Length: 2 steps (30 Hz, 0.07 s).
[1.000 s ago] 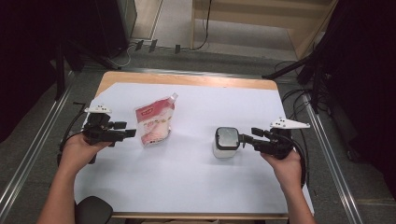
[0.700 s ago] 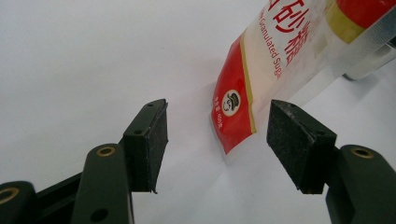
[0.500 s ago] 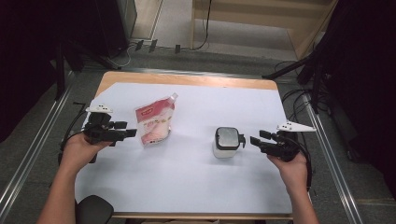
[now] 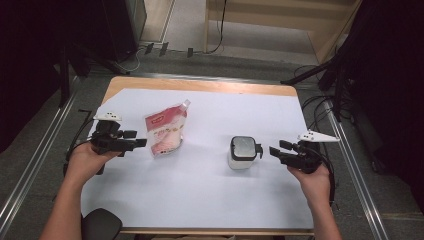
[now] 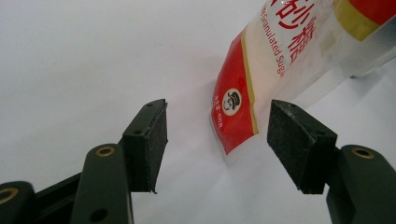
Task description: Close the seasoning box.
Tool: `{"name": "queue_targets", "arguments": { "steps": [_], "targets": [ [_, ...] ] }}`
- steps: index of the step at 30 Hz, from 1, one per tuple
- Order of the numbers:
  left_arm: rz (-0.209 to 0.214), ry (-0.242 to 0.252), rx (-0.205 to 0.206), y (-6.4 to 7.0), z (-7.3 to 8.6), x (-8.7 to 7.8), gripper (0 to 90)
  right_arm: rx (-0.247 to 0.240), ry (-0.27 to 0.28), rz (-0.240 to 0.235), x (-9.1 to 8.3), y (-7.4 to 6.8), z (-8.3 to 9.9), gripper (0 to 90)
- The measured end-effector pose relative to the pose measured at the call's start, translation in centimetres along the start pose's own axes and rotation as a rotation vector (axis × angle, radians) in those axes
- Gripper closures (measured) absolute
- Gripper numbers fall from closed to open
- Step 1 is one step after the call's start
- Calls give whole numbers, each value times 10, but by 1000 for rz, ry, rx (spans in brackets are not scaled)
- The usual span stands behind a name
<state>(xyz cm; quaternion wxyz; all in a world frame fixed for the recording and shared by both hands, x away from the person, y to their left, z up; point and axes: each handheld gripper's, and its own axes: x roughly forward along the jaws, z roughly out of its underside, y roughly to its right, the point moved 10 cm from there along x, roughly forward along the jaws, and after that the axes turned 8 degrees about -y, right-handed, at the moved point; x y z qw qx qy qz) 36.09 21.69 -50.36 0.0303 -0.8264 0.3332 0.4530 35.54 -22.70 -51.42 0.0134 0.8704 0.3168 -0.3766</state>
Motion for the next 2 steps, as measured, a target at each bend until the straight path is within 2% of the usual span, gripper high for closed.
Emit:
{"name": "queue_targets", "arguments": {
  "steps": [2],
  "targets": [
    [2,1,-3,0,0,0,390,-3,-1,0,0,0,0,460]
  ]
}}
